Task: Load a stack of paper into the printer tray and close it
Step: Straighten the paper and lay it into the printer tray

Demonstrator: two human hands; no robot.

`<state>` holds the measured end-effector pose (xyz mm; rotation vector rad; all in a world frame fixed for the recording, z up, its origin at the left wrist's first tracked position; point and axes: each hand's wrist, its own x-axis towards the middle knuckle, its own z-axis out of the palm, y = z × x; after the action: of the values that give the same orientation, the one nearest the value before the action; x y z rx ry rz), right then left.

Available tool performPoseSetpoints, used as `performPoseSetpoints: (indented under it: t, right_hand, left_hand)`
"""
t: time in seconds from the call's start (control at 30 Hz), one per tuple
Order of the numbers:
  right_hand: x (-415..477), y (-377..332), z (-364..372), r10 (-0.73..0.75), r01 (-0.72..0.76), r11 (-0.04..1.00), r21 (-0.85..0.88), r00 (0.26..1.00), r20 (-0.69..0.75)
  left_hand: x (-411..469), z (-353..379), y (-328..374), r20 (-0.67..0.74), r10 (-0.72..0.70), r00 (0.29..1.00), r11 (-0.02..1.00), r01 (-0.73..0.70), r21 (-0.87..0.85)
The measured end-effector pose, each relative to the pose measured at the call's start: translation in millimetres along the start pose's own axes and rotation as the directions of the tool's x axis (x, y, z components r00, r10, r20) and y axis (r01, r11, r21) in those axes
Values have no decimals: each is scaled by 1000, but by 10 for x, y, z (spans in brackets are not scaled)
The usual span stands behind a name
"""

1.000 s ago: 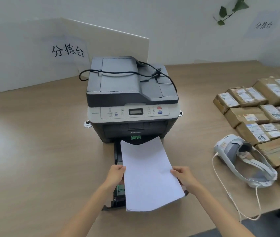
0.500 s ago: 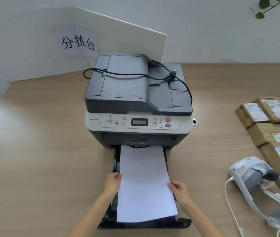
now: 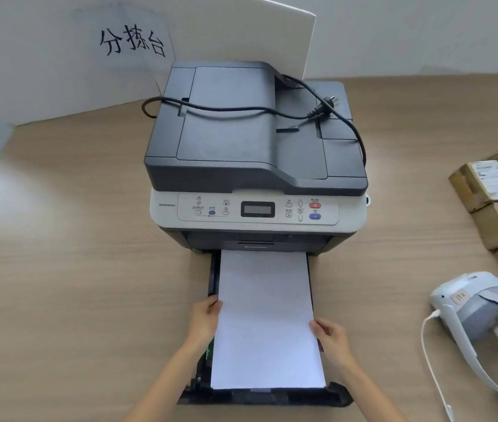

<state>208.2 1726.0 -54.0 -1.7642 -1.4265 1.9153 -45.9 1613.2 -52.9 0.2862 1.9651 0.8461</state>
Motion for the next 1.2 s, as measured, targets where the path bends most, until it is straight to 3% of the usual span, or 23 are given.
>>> performPoseSetpoints:
  t: [0.3, 0.67, 1.0, 1.2]
  right_hand:
    - [109, -121, 165, 23, -29, 998, -52, 994, -110]
    - [138, -102, 226, -52, 3, 947, -322, 988, -145]
    - [116, -79, 262, 22, -45, 994, -98, 975, -223]
    - [117, -88, 383, 20, -53, 993, -108, 959, -282]
  left_hand:
    - [0, 38, 184, -53, -13, 998, 1000, 12, -26]
    - [120, 24, 143, -43, -16, 999, 964, 27, 265]
    - [45, -3, 150, -40, 100, 994, 982, -92, 165]
    - [97, 43, 154, -82, 109, 991, 983, -95, 156]
